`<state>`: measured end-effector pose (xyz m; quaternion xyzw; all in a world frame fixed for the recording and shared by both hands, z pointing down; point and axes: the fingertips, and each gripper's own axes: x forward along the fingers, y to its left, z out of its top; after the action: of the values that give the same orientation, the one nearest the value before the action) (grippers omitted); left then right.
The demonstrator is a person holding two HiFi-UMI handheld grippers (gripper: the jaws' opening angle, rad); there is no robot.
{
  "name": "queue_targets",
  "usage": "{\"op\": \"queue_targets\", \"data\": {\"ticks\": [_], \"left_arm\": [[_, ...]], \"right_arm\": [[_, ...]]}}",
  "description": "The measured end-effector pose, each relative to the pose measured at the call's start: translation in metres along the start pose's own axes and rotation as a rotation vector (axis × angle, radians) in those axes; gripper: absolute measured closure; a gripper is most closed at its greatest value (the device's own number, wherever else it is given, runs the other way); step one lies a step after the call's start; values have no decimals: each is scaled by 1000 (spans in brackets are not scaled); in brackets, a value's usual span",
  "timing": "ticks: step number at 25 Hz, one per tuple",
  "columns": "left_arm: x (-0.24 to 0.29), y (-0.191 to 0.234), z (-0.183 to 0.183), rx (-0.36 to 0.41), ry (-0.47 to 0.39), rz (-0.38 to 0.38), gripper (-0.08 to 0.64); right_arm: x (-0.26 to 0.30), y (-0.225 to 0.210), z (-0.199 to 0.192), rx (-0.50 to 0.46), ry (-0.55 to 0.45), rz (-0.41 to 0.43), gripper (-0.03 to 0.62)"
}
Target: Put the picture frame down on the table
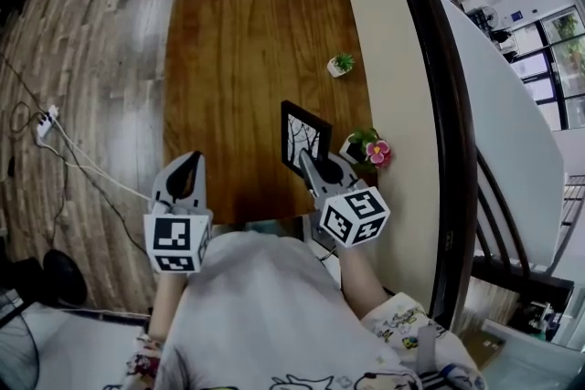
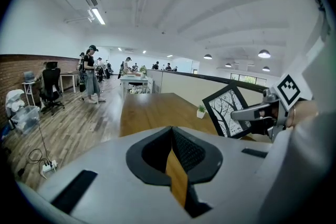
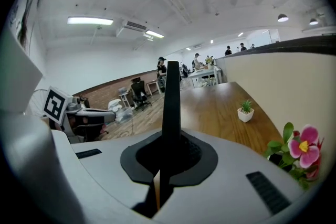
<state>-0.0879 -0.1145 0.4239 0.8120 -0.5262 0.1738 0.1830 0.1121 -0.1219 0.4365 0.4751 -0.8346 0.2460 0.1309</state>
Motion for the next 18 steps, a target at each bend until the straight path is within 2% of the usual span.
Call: {"op": "queue_targets", "data": {"ticks": [5, 18], "left_arm": [[7, -1, -9, -14, 19, -11, 555], [29, -5, -31, -19, 57, -33, 555]], "right_arm": [[12, -2, -13, 89, 22, 31, 584], [38, 1, -57, 177, 136, 90, 584]]}}
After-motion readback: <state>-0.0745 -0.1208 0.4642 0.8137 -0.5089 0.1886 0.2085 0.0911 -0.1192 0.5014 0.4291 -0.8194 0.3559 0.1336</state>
